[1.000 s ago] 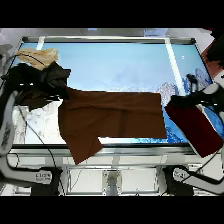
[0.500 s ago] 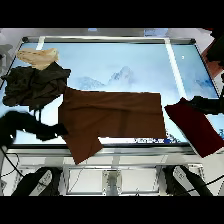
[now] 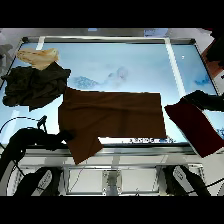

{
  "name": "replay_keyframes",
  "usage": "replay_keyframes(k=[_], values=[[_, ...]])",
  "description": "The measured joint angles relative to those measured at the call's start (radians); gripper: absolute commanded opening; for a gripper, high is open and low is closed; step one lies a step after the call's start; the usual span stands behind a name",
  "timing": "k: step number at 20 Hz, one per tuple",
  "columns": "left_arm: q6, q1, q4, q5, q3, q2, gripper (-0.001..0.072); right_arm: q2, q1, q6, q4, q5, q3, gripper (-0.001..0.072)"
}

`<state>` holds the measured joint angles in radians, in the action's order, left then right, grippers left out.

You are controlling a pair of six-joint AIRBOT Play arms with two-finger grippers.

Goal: Fold the shirts.

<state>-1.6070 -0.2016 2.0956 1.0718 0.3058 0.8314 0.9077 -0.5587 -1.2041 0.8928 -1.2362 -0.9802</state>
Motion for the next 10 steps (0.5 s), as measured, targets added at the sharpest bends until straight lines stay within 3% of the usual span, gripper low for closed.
replay_keyframes(k=[2,3,4,5,10], values=[[-0.005,0.024,0.014,-0.018,-0.004,0.018,0.0566,-0.001,0.000,0.002,-0.007,0.000,0.000,0.0355],[-0.008,0.039,0.020,-0.028,-0.006,0.023,0.0379,-0.001,0.000,0.003,-0.011,-0.001,0.000,0.0354],[-0.010,0.052,0.020,-0.037,-0.008,0.028,0.0140,-0.001,0.000,0.003,-0.011,0.000,0.000,0.0354],[-0.012,0.063,0.018,-0.041,-0.010,0.032,0.0009,-0.001,0.000,0.003,-0.014,-0.002,0.000,0.0353],[-0.016,0.085,0.047,-0.008,0.010,0.036,0.0012,-0.001,0.000,-0.006,0.008,-0.058,0.035,0.0344]])
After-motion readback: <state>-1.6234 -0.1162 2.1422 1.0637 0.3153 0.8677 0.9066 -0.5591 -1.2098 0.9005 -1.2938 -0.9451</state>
